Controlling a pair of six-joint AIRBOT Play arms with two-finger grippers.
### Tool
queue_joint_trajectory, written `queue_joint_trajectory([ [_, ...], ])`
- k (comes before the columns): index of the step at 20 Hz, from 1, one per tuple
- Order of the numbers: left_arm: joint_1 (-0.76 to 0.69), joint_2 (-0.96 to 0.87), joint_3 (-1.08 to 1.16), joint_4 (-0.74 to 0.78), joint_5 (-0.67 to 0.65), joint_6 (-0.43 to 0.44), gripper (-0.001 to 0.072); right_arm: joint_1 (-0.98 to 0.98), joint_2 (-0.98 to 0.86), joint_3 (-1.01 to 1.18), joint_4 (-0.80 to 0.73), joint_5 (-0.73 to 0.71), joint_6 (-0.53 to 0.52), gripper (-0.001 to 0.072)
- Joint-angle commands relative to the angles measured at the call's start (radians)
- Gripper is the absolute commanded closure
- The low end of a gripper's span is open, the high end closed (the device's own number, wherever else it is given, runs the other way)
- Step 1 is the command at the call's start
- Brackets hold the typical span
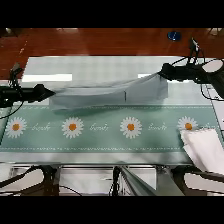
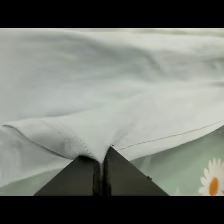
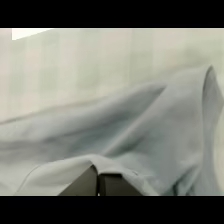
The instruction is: Fold the shirts.
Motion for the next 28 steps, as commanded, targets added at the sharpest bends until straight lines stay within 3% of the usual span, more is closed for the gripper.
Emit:
queue_joint_trajectory([
  [1, -0.002, -0.062, 0.002, -0.002, 0.105, 0.000, 0.0680, 0.001, -0.095, 0.045, 0.040, -0.059, 0.002, 0.0680],
  [7, -0.002, -0.116, 0.003, -0.031, 0.164, 0.025, 0.0680, 0.002, -0.176, 0.045, 0.166, -0.069, -0.048, 0.0680],
  [18, -0.019, -0.171, 0.003, -0.031, 0.277, 0.053, 0.0675, 0.071, -0.246, 0.044, 0.135, -0.132, -0.048, 0.0679],
  [21, -0.052, -0.195, 0.003, -0.031, 0.319, 0.053, 0.0621, 0.111, -0.266, 0.044, 0.114, -0.199, -0.048, 0.0679],
  [23, -0.072, -0.196, 0.003, -0.031, 0.373, 0.053, 0.0469, 0.114, -0.266, 0.044, 0.109, -0.245, -0.047, 0.0679],
  [24, -0.077, -0.196, 0.003, -0.032, 0.401, 0.052, 0.0335, 0.106, -0.266, 0.044, 0.109, -0.252, -0.047, 0.0679],
  [25, -0.076, -0.195, 0.007, -0.038, 0.412, 0.052, 0.0303, 0.098, -0.266, 0.044, 0.109, -0.250, -0.047, 0.0678],
  [26, -0.073, -0.195, 0.017, -0.037, 0.419, 0.053, 0.0303, 0.089, -0.264, 0.045, 0.111, -0.245, -0.047, 0.0625],
  [27, -0.063, -0.192, 0.035, -0.037, 0.420, 0.053, 0.0302, 0.076, -0.258, 0.047, 0.118, -0.237, -0.048, 0.0500],
  [28, -0.043, -0.188, 0.061, -0.033, 0.418, 0.053, 0.0303, 0.060, -0.244, 0.055, 0.115, -0.222, -0.050, 0.0440],
])
